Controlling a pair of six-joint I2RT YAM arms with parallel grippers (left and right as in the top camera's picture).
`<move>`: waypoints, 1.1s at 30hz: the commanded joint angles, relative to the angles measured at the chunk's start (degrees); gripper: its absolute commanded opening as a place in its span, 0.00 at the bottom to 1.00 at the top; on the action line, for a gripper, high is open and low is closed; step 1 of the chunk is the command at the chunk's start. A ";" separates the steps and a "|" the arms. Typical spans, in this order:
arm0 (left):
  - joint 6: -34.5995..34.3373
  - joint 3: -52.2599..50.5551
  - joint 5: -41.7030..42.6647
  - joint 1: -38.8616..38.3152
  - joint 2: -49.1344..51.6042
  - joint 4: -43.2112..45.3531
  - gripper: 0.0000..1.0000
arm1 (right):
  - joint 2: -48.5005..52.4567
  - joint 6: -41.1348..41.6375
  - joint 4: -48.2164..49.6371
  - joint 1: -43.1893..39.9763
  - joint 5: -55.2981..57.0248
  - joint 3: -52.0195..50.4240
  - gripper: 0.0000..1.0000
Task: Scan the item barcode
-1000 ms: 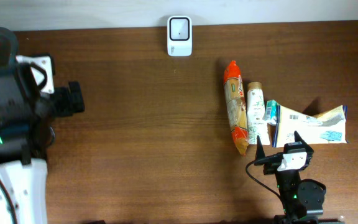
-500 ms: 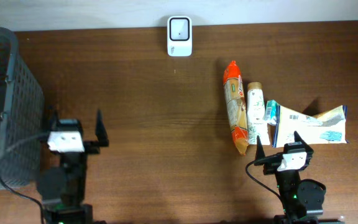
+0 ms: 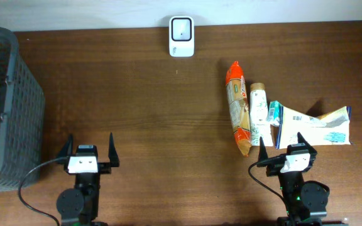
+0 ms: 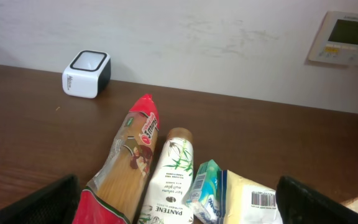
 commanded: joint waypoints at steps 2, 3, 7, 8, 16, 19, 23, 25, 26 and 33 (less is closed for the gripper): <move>1.11 -2.25 -0.63 -0.31 -6.86 -6.49 0.99 | -0.48 -0.37 0.11 -0.42 -0.31 -0.52 0.99; 1.11 -2.25 -0.63 -0.31 -8.46 -9.03 0.99 | -0.50 -0.37 0.11 -0.42 -0.28 -0.52 0.99; 0.90 -2.25 -0.66 -0.44 -11.89 -14.32 0.99 | -0.50 -0.37 0.11 -0.42 -0.31 -0.52 0.99; 0.85 -2.25 -0.63 -0.42 -11.89 -14.23 0.99 | -0.50 -0.37 0.11 -0.42 -0.31 -0.52 0.99; 0.87 -2.25 -0.63 -0.42 -11.87 -14.23 0.99 | -0.50 -0.37 0.11 -0.42 -0.31 -0.52 0.98; 0.87 -2.25 -0.63 -0.42 -11.87 -14.23 0.99 | -0.48 -0.37 0.11 -0.42 -0.28 -0.52 0.99; 0.87 -2.25 -0.63 -0.42 -11.87 -14.23 0.99 | -0.50 -0.37 0.11 -0.42 -0.28 -0.52 0.98; 0.87 -2.25 -0.63 -0.42 -11.87 -14.23 0.99 | -0.50 -0.37 0.11 -0.42 -0.28 -0.52 0.98; 0.87 -2.25 -0.63 -0.42 -11.87 -14.23 0.99 | -0.50 -0.37 0.11 -0.42 -0.28 -0.52 0.99; 0.87 -2.25 -0.63 -0.42 -11.87 -14.23 0.99 | -0.50 -0.37 0.11 -0.42 -0.28 -0.52 0.99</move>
